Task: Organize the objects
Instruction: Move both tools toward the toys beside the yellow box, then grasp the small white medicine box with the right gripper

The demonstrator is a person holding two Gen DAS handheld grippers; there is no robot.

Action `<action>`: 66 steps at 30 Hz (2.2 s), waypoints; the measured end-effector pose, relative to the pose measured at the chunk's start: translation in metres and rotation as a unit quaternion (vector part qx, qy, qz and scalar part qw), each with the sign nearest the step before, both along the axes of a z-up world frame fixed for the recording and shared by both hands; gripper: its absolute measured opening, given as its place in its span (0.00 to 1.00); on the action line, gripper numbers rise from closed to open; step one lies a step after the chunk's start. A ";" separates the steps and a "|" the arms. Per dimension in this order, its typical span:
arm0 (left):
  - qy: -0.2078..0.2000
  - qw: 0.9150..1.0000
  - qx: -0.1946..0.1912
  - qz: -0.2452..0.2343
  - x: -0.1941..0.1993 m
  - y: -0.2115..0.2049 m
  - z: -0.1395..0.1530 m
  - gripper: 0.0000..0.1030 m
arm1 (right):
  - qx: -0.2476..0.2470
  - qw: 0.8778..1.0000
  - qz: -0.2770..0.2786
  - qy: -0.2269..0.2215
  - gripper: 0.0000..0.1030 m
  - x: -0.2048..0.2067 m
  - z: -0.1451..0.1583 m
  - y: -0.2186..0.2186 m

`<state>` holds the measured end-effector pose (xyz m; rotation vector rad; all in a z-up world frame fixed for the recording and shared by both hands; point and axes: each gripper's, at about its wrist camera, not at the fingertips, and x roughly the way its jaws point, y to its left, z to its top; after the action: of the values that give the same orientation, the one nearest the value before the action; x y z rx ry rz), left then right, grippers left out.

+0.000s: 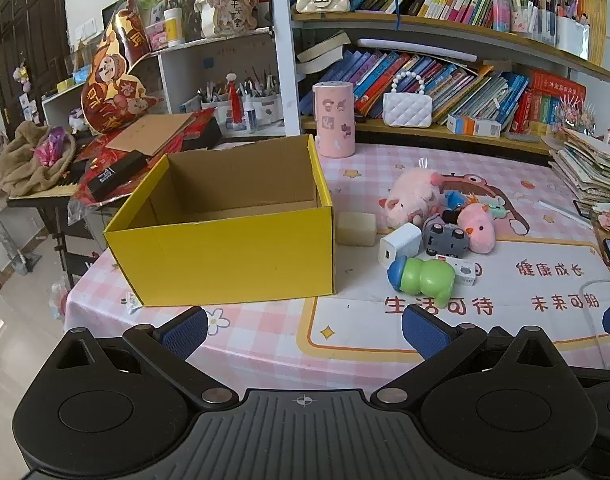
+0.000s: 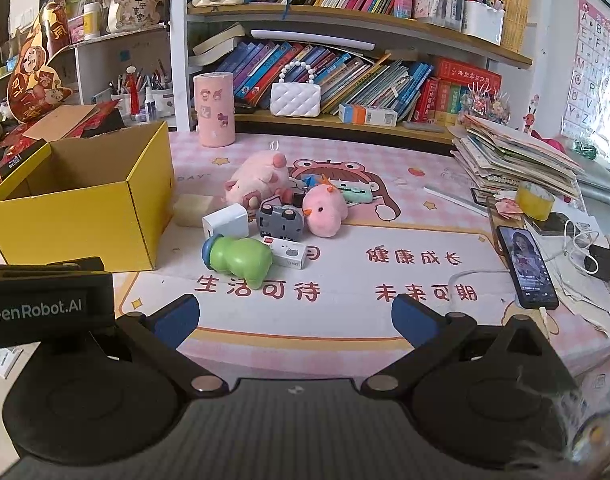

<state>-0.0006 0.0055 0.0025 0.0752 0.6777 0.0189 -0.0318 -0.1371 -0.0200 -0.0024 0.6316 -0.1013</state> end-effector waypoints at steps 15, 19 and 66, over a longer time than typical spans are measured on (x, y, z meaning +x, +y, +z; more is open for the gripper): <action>-0.007 1.000 -0.006 -0.009 0.004 0.000 0.001 1.00 | 0.000 1.000 -0.008 -0.002 1.00 0.004 0.004 0.002; -0.004 1.000 -0.007 -0.009 0.007 -0.003 0.000 1.00 | -0.003 1.000 -0.008 -0.001 1.00 0.007 0.004 0.000; 0.080 0.989 -0.059 0.113 0.084 -0.055 -0.046 0.96 | 0.070 0.987 0.119 0.084 0.67 0.147 -0.057 -0.106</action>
<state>0.0836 -0.0500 -0.0431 -0.1159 0.8429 0.1915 0.1153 -0.2428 -0.0767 0.0491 0.8015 0.1757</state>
